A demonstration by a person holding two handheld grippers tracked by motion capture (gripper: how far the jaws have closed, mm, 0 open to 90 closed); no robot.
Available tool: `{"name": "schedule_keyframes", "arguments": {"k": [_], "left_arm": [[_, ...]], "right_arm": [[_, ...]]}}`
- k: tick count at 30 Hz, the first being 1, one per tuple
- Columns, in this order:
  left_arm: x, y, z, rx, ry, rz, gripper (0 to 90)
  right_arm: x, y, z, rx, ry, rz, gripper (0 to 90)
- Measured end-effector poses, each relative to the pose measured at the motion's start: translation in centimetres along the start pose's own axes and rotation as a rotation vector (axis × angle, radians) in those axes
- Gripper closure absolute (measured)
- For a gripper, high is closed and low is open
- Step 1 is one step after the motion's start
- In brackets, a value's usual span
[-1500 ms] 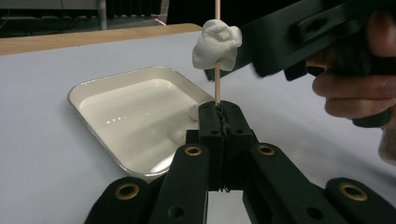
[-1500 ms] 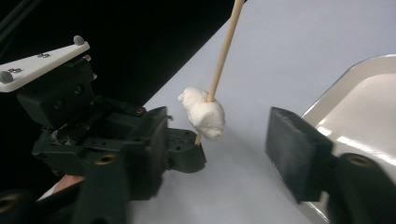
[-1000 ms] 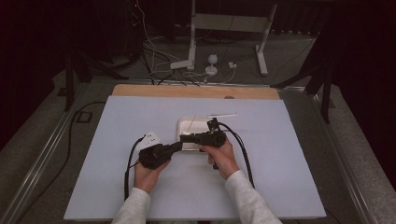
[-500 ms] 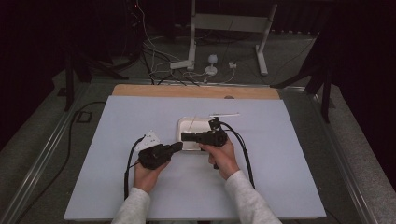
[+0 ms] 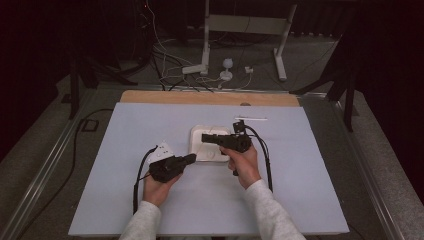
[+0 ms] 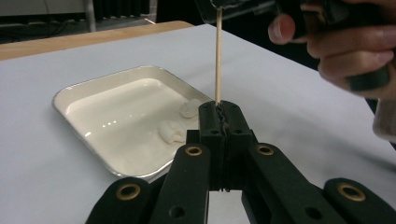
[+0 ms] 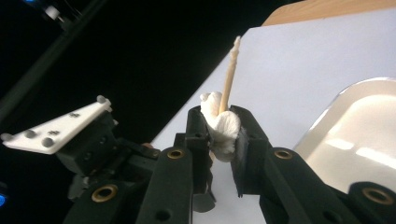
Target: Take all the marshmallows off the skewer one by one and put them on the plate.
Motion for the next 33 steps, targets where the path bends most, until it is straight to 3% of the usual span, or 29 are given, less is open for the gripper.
{"name": "schedule_keyframes", "arguments": {"k": [3, 5, 8, 11, 13, 15, 16, 18, 21, 33], "left_arm": [[0.1, 0.0, 0.2, 0.011, 0.014, -0.011, 90.0], [0.2, -0.1, 0.2, 0.005, 0.000, 0.000, 90.0], [0.0, 0.1, 0.2, 0.006, 0.015, 0.003, 90.0], [0.0, 0.0, 0.4, 0.020, 0.035, -0.014, 90.0], [0.3, 0.2, 0.9, 0.068, 0.062, -0.051, 90.0], [0.9, 0.2, 1.4, 0.076, 0.026, -0.056, 90.0], [1.0, 0.1, 1.3, 0.068, 0.010, -0.058, 90.0], [1.1, 0.0, 1.0, 0.048, -0.002, -0.057, 90.0], [0.9, 0.0, 0.9, 0.045, -0.001, -0.061, 90.0], [1.4, -0.3, 0.6, 0.026, -0.046, -0.063, 90.0]], "right_arm": [[0.2, -0.5, -0.4, -0.029, -0.001, 0.001, 78.9], [0.0, -1.2, -1.0, -0.073, 0.016, -0.002, 78.9], [0.1, -1.5, -1.3, -0.062, -0.009, 0.017, 78.8], [0.2, -1.9, -1.7, -0.084, -0.003, 0.019, 78.9], [0.1, -2.6, -2.2, -0.135, 0.001, 0.018, 79.8], [0.2, -4.2, -3.2, -0.210, 0.010, 0.003, 80.3], [0.3, -4.9, -3.7, -0.211, 0.003, 0.005, 80.3], [0.7, -5.7, -4.0, -0.176, -0.046, 0.056, 80.2], [0.8, -6.1, -4.1, -0.156, -0.076, 0.082, 80.1], [-0.6, -5.5, -3.3, -0.111, -0.088, 0.144, 79.3]]}}
Point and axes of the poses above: each handheld gripper's, and its own axes: y roughly forward along the jaws, z roughly out of its underside, x roughly to its left, the point moved 4 cm from there along y, roughly forward along the jaws, and after that the axes turned 10 degrees about -z, right-handed, at the moved point
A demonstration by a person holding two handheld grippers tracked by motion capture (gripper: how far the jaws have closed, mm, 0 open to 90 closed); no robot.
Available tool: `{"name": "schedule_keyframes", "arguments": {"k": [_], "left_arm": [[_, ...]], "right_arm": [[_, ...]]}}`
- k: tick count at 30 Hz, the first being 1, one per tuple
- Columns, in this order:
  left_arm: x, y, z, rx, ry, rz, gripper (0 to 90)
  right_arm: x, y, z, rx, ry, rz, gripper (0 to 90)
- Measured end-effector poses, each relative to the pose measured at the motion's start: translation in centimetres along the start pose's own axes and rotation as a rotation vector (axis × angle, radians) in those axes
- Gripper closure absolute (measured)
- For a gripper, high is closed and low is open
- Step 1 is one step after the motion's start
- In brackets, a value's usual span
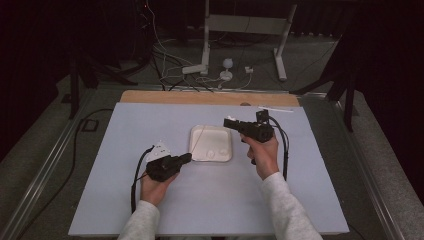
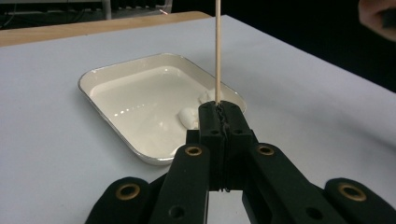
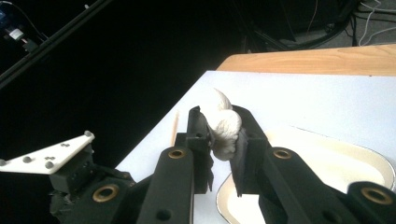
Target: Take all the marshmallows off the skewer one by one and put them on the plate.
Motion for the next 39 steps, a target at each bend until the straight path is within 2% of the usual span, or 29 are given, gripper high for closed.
{"name": "schedule_keyframes", "arguments": {"k": [13, 22, 33, 35, 38, 39], "left_arm": [[0.0, 0.0, -0.2, -0.008, -0.023, 0.007, 90.0], [0.1, 0.0, -0.2, -0.010, -0.037, 0.005, 90.0], [-0.1, 0.1, -0.5, -0.011, -0.054, -0.006, 90.0], [-0.1, 0.1, -0.7, -0.011, -0.054, -0.009, 90.0], [-0.1, 0.2, -0.9, -0.007, -0.054, -0.015, 90.0], [-0.2, 0.3, -1.0, -0.005, -0.056, -0.016, 90.0]], "right_arm": [[-1.0, 1.5, 1.4, 0.076, -0.031, 0.082, 78.3], [-2.1, 2.6, 2.9, 0.145, -0.050, 0.160, 78.2], [-3.5, 3.9, 5.0, 0.226, -0.068, 0.227, 76.0], [-3.7, 4.1, 5.3, 0.233, -0.067, 0.248, 66.6], [-4.1, 4.2, 5.4, 0.230, -0.056, 0.276, 40.8], [-4.2, 4.3, 5.4, 0.235, -0.045, 0.273, 37.8]]}}
Point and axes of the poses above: each handheld gripper's, and its own axes: y roughly forward along the jaws, z roughly out of its underside, x roughly to its left, the point moved 4 cm from there along y, roughly forward along the jaws, and after that the axes turned 10 degrees about -z, right-handed, at the moved point
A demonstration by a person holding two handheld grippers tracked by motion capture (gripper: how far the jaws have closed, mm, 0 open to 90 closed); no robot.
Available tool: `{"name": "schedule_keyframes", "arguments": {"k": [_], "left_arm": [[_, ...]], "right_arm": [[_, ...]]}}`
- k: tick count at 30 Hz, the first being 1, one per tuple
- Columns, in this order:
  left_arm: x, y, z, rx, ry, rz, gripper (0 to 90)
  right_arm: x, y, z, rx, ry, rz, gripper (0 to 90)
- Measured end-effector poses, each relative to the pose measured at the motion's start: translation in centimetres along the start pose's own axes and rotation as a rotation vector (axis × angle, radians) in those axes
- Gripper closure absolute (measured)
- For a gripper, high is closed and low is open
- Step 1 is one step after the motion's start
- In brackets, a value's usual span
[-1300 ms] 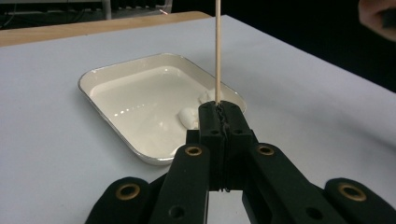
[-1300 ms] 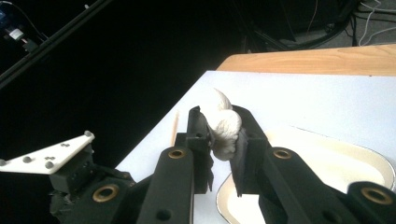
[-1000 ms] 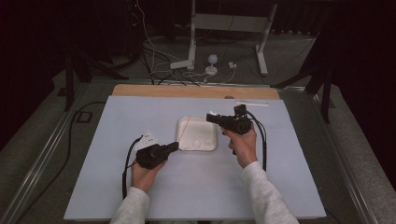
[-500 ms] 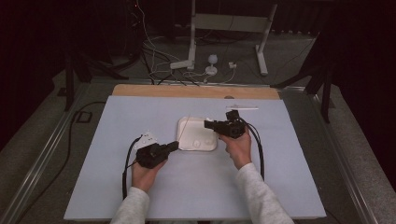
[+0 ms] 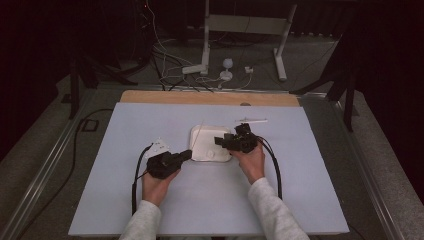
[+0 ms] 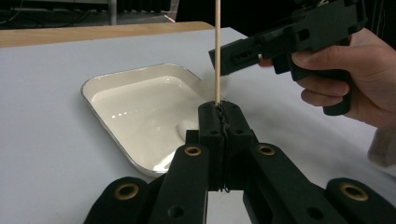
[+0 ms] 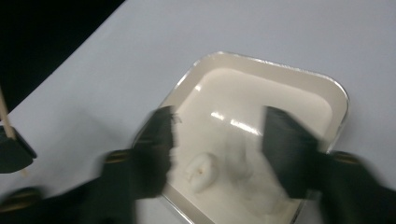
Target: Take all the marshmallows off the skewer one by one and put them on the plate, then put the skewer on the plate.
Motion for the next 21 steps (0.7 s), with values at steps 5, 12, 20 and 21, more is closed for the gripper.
{"name": "schedule_keyframes", "arguments": {"k": [5, 12, 20, 21], "left_arm": [[0.0, 0.6, -0.4, 0.004, -0.022, -0.017, 90.0], [0.1, 2.2, -1.8, 0.007, -0.068, -0.039, 90.0], [0.3, 4.4, -2.3, 0.041, -0.126, -0.077, 90.0], [0.3, 4.6, -2.2, 0.049, -0.131, -0.080, 90.0]], "right_arm": [[0.0, -0.2, 0.0, -0.021, -0.005, 0.016, 20.4], [0.7, -1.2, 0.4, -0.013, -0.042, 0.015, 16.7], [0.6, -2.7, 1.3, -0.039, -0.043, 0.024, 14.9], [0.5, -2.8, 1.5, -0.038, -0.045, 0.027, 14.9]]}}
Point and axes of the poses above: each handheld gripper's, and its own axes: y roughly forward along the jaws, z roughly out of its underside, x roughly to its left, the point moved 4 cm from there along y, roughly forward along the jaws, and after that the axes turned 10 degrees about -z, right-handed, at the moved point
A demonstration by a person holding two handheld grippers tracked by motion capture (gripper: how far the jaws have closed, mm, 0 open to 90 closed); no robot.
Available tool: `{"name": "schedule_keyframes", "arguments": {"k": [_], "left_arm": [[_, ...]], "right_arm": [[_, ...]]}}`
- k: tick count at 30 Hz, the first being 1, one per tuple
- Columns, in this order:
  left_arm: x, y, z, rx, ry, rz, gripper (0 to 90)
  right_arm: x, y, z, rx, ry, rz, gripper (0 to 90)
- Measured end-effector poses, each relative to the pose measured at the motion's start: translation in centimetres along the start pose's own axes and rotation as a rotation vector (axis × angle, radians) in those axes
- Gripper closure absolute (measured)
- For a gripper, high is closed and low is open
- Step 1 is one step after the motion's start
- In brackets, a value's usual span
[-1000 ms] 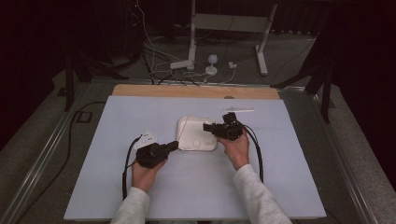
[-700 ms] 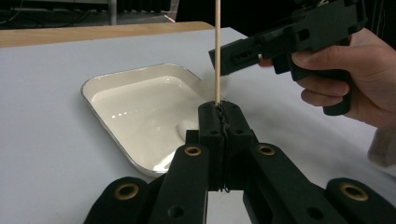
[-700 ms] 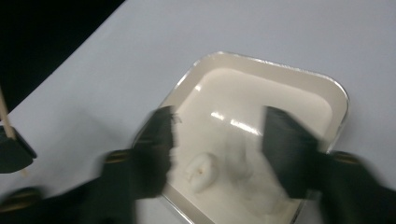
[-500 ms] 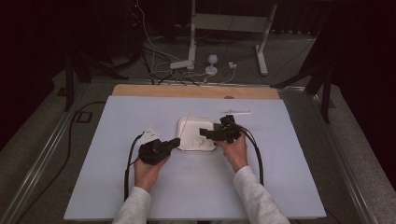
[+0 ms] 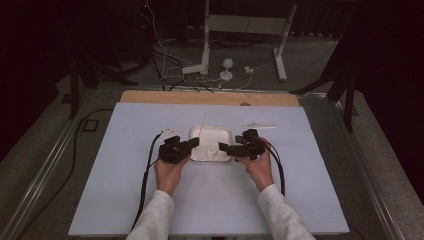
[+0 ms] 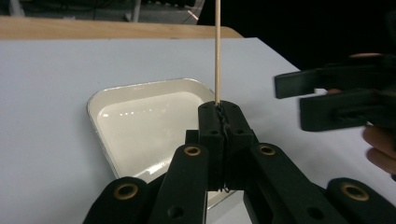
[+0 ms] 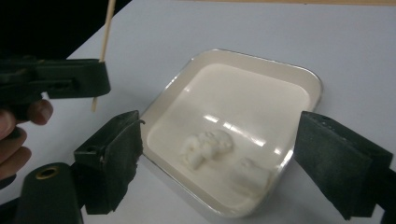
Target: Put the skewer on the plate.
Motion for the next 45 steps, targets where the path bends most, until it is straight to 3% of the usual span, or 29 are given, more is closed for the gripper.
{"name": "schedule_keyframes", "arguments": {"k": [11, 20, 28, 33, 39, 42, 45], "left_arm": [[0.4, 2.5, 1.1, 0.086, -0.060, -0.057, 89.9], [0.6, 4.4, 2.5, 0.169, -0.083, -0.112, 89.6], [0.5, 5.3, 3.3, 0.216, -0.098, -0.161, 89.6], [0.4, 5.6, 3.7, 0.240, -0.112, -0.166, 88.5], [0.2, 5.0, 3.2, 0.204, -0.125, -0.125, 62.0], [0.2, 4.0, 2.6, 0.165, -0.141, -0.077, 51.0], [0.3, 2.6, 1.7, 0.116, -0.122, -0.041, 40.4]], "right_arm": [[0.0, -2.3, 0.9, -0.044, -0.001, 0.001, 14.7], [-0.2, -3.8, 2.1, -0.051, -0.012, 0.013, 14.8], [-0.8, -5.0, 3.0, -0.061, -0.002, 0.024, 14.9], [-0.8, -5.3, 3.2, -0.061, -0.014, 0.032, 14.8], [-0.9, -5.5, 3.3, -0.061, -0.023, 0.045, 14.8], [-0.9, -5.8, 3.5, -0.057, -0.027, 0.051, 14.7], [-0.9, -6.4, 3.7, -0.059, -0.039, 0.056, 14.4]]}}
Point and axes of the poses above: each handheld gripper's, and its own axes: y roughly forward along the jaws, z roughly out of its underside, x roughly to its left, the point moved 4 cm from there along y, roughly forward along the jaws, and after that the axes turned 10 degrees about -z, right-handed, at the moved point
